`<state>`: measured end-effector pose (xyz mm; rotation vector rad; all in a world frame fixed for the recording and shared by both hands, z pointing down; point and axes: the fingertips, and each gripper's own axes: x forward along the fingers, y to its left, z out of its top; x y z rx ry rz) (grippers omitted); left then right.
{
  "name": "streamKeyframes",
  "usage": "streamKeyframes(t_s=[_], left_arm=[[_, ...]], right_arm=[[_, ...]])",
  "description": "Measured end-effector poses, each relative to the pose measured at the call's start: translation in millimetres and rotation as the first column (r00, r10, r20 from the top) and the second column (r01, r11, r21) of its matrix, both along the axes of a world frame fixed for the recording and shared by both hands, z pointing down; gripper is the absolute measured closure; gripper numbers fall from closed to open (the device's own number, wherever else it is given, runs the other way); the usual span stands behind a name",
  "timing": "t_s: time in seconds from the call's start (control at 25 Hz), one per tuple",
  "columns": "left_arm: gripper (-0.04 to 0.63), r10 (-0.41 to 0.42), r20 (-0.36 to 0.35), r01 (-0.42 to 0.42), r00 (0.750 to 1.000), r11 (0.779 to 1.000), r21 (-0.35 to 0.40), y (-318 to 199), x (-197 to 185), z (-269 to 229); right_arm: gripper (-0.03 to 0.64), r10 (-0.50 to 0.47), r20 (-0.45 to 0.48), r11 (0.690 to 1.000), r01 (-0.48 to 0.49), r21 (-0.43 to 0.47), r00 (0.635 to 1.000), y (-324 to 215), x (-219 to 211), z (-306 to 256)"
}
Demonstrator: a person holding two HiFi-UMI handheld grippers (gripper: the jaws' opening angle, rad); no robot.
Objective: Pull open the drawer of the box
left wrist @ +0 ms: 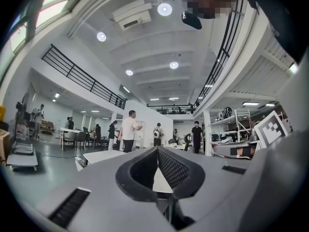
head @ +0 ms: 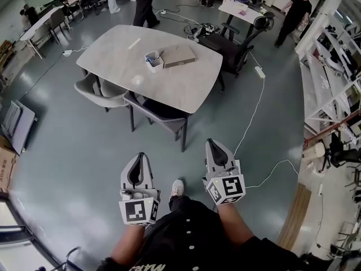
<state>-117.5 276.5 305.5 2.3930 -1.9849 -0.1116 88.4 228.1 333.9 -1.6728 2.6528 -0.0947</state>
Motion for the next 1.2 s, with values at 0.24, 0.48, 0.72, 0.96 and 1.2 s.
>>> streamKeyframes(t_s=[0.24, 0.48, 0.72, 0.96, 1.2], left_arm=[[0.58, -0.016, 0.001, 0.016, 1.0, 1.0, -0.007, -54, 0, 2], [0.58, -0.028, 0.006, 0.028, 1.0, 1.0, -0.008, -98, 1, 1], [0.58, -0.04, 0.015, 0.04, 0.999, 0.999, -0.01, -124, 6, -2], [0.58, -0.052, 0.005, 0.053, 0.999, 0.998, -0.044, -147, -6, 10], [0.58, -0.034, -0.003, 0.034, 0.999, 0.999, -0.043, -201, -7, 15]], right_arm=[[0.618, -0.008, 0.002, 1.0, 0.009, -0.003, 1.0, -59, -1, 2], [0.618, -0.035, 0.0, 0.999, 0.035, -0.013, 0.999, -105, -4, 4], [0.618, -0.054, -0.009, 0.998, 0.054, -0.034, 0.998, -140, -3, 9], [0.618, -0.055, -0.015, 0.998, 0.054, -0.045, 0.998, -163, -13, 15], [0.618, -0.024, -0.021, 0.998, 0.022, -0.055, 1.0, -205, -7, 23]])
